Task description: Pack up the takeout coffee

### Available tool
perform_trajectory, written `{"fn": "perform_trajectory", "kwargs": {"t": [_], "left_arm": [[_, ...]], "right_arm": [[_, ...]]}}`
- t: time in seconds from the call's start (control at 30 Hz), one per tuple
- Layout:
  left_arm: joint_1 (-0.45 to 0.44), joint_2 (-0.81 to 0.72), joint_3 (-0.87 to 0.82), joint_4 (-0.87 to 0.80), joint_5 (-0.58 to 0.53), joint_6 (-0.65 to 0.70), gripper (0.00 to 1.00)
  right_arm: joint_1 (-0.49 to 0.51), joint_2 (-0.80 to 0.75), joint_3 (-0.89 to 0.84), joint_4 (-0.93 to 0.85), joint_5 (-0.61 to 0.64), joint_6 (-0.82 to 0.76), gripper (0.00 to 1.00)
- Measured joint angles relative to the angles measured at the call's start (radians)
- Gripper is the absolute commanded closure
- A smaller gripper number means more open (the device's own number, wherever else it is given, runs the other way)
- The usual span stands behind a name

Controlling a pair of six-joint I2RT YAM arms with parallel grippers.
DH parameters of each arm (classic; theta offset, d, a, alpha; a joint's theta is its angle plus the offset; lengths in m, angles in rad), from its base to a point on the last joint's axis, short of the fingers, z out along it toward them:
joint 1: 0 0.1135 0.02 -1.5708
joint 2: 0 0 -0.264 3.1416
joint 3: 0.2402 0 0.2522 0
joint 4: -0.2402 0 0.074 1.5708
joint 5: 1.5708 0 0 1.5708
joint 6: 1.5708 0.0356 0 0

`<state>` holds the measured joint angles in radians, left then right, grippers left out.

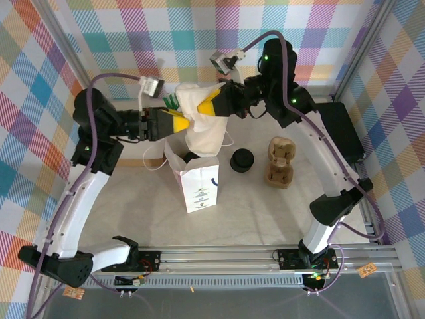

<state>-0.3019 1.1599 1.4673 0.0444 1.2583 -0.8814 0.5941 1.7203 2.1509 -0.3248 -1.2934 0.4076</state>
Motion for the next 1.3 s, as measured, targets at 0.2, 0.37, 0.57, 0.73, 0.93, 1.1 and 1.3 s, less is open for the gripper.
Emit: {"fn": "perform_trajectory", "kwargs": {"t": [0.2, 0.37, 0.57, 0.73, 0.93, 1.1, 1.3], "left_arm": [[0.111, -0.148, 0.029, -0.385, -0.212, 0.352, 0.00], [0.115, -0.272, 0.043, -0.637, -0.560, 0.600, 0.00], [0.115, -0.377, 0.031, -0.750, -0.972, 0.723, 0.00], [0.115, -0.435, -0.007, -0.753, -1.156, 0.747, 0.00], [0.115, -0.452, -0.026, -0.750, -1.232, 0.747, 0.00], [0.115, -0.451, -0.045, -0.750, -1.245, 0.740, 0.00], [0.115, -0.451, -0.061, -0.749, -1.245, 0.725, 0.00]], "right_arm": [[0.016, -0.089, -0.025, -0.154, 0.252, -0.224, 1.00], [0.108, -0.066, 0.061, -0.371, 0.449, -0.492, 1.00], [0.198, 0.017, 0.090, -0.557, 0.640, -0.723, 1.00], [0.222, 0.051, 0.040, -0.610, 0.765, -0.837, 1.00], [0.226, 0.084, 0.038, -0.639, 0.822, -0.922, 0.93], [0.238, 0.115, 0.038, -0.694, 0.816, -0.964, 0.83], [0.257, 0.152, 0.021, -0.739, 0.779, -0.969, 0.78]]}}
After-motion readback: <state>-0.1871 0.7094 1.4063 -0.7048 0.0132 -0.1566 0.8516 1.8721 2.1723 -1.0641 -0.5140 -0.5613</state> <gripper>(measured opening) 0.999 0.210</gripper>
